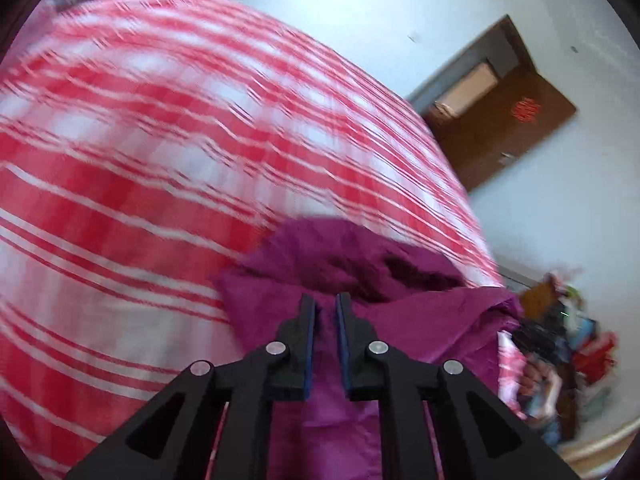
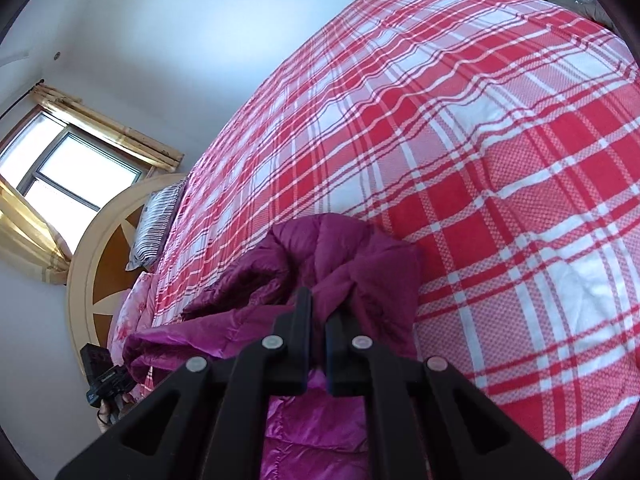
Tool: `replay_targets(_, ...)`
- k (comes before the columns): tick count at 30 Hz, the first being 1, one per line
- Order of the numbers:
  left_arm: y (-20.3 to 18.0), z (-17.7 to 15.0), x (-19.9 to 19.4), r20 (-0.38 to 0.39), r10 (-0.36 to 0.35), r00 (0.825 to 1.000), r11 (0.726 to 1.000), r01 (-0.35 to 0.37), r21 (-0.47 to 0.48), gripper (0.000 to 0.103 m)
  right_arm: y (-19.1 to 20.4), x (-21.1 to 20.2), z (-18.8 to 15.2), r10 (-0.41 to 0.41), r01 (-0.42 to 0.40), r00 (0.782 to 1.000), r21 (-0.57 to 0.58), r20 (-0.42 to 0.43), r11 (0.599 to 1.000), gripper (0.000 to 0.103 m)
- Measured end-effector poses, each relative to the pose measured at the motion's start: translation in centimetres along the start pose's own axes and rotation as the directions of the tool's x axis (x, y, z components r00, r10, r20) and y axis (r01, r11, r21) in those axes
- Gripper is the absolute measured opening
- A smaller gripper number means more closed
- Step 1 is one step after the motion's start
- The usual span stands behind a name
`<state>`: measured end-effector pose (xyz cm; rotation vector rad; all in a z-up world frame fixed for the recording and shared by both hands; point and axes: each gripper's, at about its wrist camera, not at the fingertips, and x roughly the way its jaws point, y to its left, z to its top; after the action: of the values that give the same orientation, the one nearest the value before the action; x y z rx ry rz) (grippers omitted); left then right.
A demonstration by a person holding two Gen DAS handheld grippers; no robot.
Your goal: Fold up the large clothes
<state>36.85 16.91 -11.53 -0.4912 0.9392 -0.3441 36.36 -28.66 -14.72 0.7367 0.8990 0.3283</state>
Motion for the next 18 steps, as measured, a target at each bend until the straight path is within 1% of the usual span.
replay_targets(1,0.4,0.2,-0.8,0.041,0.070,0.997,0.998,-0.069,-0.010,0.043,0.0,0.2,0.1,-0.003,0.003,1.000,0.001,0.000,1.000,0.008)
replay_targets(2,1.0,0.3,-1.7,0.085,0.132,0.988,0.991,-0.129,-0.032,0.058,0.0,0.4,0.2,-0.008,0.008,1.000,0.003,0.000,1.000,0.008)
replay_targets(3,1.5,0.1,-2.8,0.142,0.158,0.977,0.987,-0.151,-0.063,0.078,0.0,0.6,0.2,-0.016,0.016,1.000,0.000,-0.001,1.000,0.008)
replay_targets(4,1.8,-0.2,-3.7,0.206,0.136,0.969,0.989,-0.121,-0.084,0.081,0.1,1.0,0.4,-0.028,0.028,1.000,-0.014,-0.003,0.999,0.011)
replay_targets(5,1.7,-0.6,-4.4,0.247,0.093,0.965,0.993,-0.073,-0.088,0.081,0.4,1.5,0.6,-0.034,0.034,0.999,-0.031,-0.008,0.999,0.013)
replay_targets(6,1.0,-0.8,-4.6,0.254,0.078,0.964,0.995,-0.059,-0.081,0.081,0.9,2.0,0.7,-0.044,0.043,0.999,-0.060,-0.018,0.997,0.013)
replay_targets(8,-1.3,-1.5,-4.6,0.262,0.086,0.961,0.996,-0.082,-0.027,0.081,1.9,2.5,1.3,-0.093,0.093,0.996,-0.107,0.000,0.990,0.023)
replay_targets(9,-3.1,-2.0,-4.3,0.275,0.085,0.958,0.995,-0.094,0.020,0.082,2.2,2.4,1.5,-0.104,0.105,0.994,-0.108,0.014,0.989,0.039)
replay_targets(10,-4.6,-2.2,-3.9,0.280,0.076,0.957,0.993,-0.097,0.061,0.082,2.9,2.0,1.6,-0.108,0.112,0.993,-0.106,0.044,0.988,0.066)
replay_targets(11,-6.0,-2.5,-3.4,0.279,0.066,0.958,0.990,-0.099,0.103,0.082,3.5,1.4,1.6,-0.120,0.128,0.989,-0.108,0.083,0.986,0.079)
replay_targets(12,-7.6,-2.8,-2.7,0.271,0.057,0.961,0.985,-0.098,0.142,0.082,4.4,0.5,1.4,-0.152,0.170,0.978,-0.121,0.145,0.978,0.086)
replay_targets(14,-10.0,-3.2,-0.8,0.245,0.036,0.969,0.971,-0.092,0.219,0.082,6.8,-0.9,0.6,-0.191,0.239,0.952,-0.187,0.241,0.953,0.086)
replay_targets(15,-10.9,-3.3,0.3,0.241,0.046,0.970,0.964,-0.106,0.243,0.082,7.9,-1.2,0.2,-0.200,0.260,0.943,-0.215,0.266,0.941,0.086)
replay_targets(16,-11.5,-3.6,1.4,0.234,0.062,0.970,0.955,-0.125,0.268,0.082,9.3,-1.2,-0.6,-0.192,0.269,0.939,-0.260,0.286,0.927,0.086)
replay_targets(17,-12.2,-3.8,2.5,0.225,0.085,0.971,0.944,-0.151,0.295,0.082,10.5,-0.7,-1.2,-0.181,0.267,0.941,-0.296,0.287,0.917,0.086)
replay_targets(18,-12.9,-4.2,3.8,0.230,0.115,0.966,0.929,-0.187,0.321,0.082,11.5,-0.1,-1.9,-0.176,0.268,0.943,-0.335,0.281,0.903,0.085)
